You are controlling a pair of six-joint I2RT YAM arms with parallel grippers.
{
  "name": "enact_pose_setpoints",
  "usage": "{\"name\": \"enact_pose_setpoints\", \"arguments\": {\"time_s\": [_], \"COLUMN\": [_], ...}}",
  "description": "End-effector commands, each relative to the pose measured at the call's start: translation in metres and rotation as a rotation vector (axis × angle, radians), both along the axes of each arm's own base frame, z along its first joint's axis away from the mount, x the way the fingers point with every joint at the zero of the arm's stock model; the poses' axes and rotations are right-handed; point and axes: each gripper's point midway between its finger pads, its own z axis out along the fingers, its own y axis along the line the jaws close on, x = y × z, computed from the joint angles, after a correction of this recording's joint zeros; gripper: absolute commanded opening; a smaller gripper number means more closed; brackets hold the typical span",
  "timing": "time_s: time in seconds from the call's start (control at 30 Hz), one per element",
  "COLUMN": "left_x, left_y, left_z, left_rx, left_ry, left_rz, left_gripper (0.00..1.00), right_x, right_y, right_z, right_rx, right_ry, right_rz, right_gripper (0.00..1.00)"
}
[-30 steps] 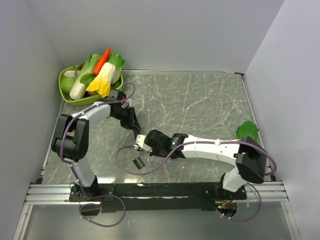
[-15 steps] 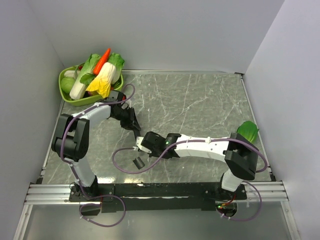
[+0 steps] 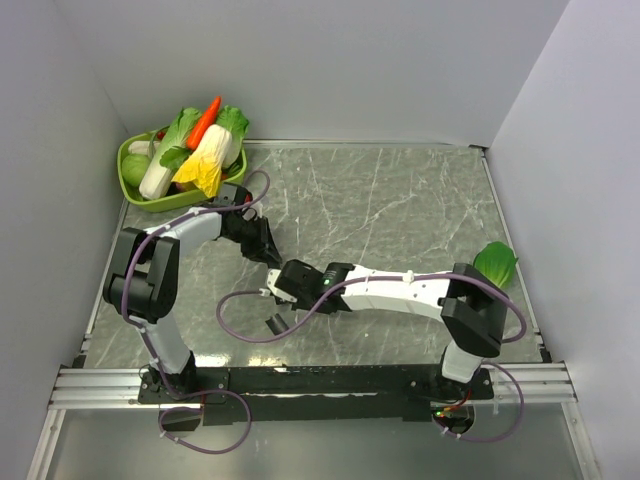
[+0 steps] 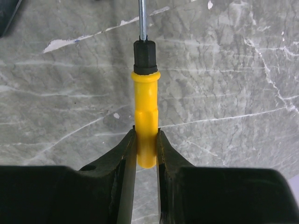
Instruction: Unload the batteries from the remote control
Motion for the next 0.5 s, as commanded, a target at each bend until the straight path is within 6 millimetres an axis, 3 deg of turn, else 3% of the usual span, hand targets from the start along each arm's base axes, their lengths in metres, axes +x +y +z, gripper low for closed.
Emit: {"name": "enact_pose_setpoints", "arguments": {"time_s": [0.0, 0.47], "left_x": [0.000, 0.002], "left_y": [-0.006, -0.002], "left_z": [0.005, 0.000], "left_rx": [-0.033, -0.002], "left_ry": [-0.003, 0.005], "left_rz": [0.000, 0.012], "left_gripper": [0.01, 0.01], "right_x": [0.004, 0.001], "right_y": [0.000, -0.009], "right_z": [-0.001, -0.001], "right_rx": [-0.061, -0.035], "right_ry": [-0.016, -0.023], "right_rz": [-0.023, -0.035], "right_gripper": [0.00, 0.00]}}
